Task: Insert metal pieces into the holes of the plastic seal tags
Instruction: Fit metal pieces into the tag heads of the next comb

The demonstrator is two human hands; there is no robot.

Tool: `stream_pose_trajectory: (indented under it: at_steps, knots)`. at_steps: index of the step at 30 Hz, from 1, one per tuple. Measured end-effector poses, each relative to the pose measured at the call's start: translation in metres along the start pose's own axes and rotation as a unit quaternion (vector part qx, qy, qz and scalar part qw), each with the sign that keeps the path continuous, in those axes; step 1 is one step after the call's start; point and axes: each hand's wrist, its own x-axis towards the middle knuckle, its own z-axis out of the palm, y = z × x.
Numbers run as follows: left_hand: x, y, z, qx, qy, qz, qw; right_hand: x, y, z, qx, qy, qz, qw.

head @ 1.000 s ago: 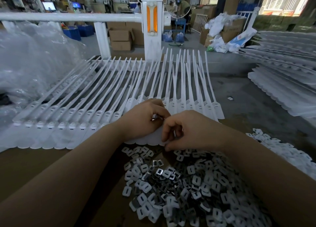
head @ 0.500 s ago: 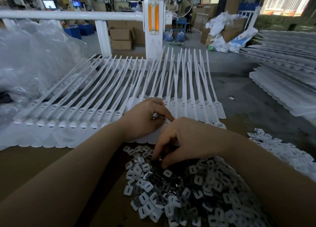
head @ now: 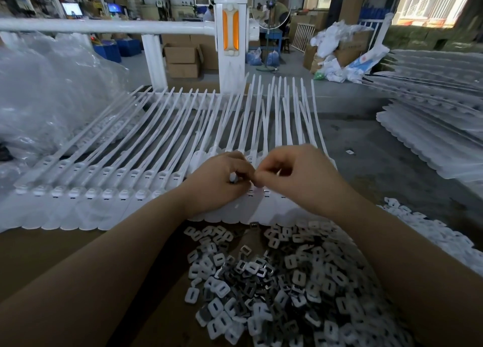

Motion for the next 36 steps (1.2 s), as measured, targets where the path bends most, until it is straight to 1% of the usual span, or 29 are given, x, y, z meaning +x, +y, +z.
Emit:
stream_pose_trajectory:
  at_steps: [1, 2, 3, 7, 11, 17, 22, 25, 30, 33, 34, 36]
  knots:
    - [0.000, 0.002, 0.000, -0.029, 0.010, -0.020, 0.999, 0.002, 0.005, -0.002, 0.003, 0.052, 0.026, 0.998]
    - [0.001, 0.004, 0.000, -0.066, 0.016, -0.043, 0.997, 0.002, 0.010, -0.003, -0.002, 0.087, 0.047, 0.995]
    - [0.001, 0.008, 0.000, -0.099, 0.016, -0.064, 0.993, 0.003, 0.013, -0.003, -0.014, 0.104, 0.060, 0.993]
    - [0.004, 0.016, 0.004, -0.183, 0.019, -0.119, 0.976, 0.002, 0.015, 0.000, -0.067, 0.116, 0.046, 0.990]
    - [0.003, 0.020, 0.005, -0.217, 0.032, -0.131, 0.967, 0.002, 0.014, 0.000, -0.051, 0.110, 0.029, 0.992]
    - [0.002, 0.021, 0.004, -0.213, 0.044, -0.145, 0.965, 0.002, 0.012, 0.001, -0.035, 0.081, 0.018, 0.996]
    - [0.002, 0.022, 0.005, -0.183, 0.039, -0.142, 0.972, 0.004, 0.013, -0.001, 0.053, 0.069, 0.055, 0.995]
    - [0.002, 0.024, 0.007, -0.152, 0.053, -0.122, 0.979, 0.005, 0.015, -0.001, 0.077, 0.058, 0.077, 0.992]
    - [0.002, 0.027, 0.008, -0.116, 0.067, -0.100, 0.986, 0.005, 0.016, -0.003, 0.062, 0.041, 0.108, 0.991]
    - [0.002, 0.025, 0.009, -0.100, 0.058, -0.096, 0.989, 0.005, 0.014, -0.004, 0.025, 0.012, 0.128, 0.991]
    - [0.002, 0.023, 0.009, -0.082, 0.053, -0.095, 0.991, 0.005, 0.014, -0.005, 0.014, 0.003, 0.143, 0.990]
    - [0.002, 0.018, 0.011, -0.010, 0.040, -0.091, 0.995, 0.006, 0.017, -0.008, -0.006, -0.003, 0.185, 0.983]
